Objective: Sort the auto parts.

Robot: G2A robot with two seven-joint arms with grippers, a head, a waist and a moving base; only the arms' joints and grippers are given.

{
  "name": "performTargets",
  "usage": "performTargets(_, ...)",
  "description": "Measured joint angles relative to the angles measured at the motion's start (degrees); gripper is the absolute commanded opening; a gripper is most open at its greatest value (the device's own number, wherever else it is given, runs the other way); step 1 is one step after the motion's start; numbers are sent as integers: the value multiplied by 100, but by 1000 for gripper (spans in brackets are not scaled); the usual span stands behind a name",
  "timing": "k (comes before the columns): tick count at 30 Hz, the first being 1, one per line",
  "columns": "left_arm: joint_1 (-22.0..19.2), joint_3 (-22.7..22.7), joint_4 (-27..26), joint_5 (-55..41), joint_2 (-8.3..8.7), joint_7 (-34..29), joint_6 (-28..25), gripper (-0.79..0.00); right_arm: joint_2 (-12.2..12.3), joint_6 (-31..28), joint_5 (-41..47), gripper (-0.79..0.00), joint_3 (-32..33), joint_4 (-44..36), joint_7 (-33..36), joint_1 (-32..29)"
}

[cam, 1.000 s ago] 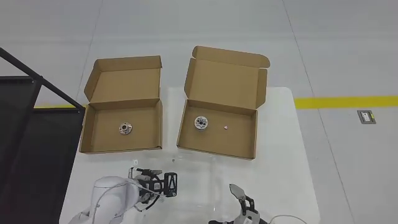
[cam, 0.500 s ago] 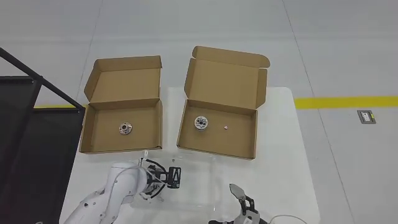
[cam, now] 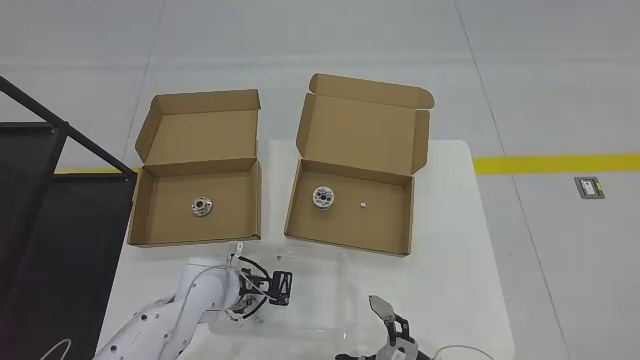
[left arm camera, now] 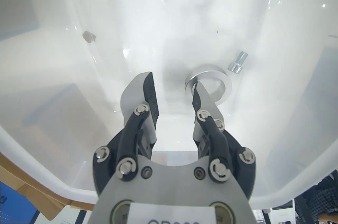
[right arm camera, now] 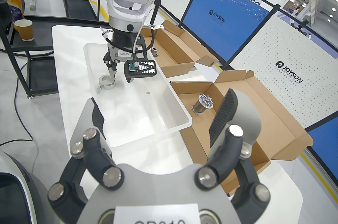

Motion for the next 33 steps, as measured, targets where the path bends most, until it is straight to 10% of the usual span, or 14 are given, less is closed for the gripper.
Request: performTargets(33, -1581, 2133, 351, -1881, 251, -1052, 1054, -533, 0, 0, 0, 0, 0, 0, 0, 0)
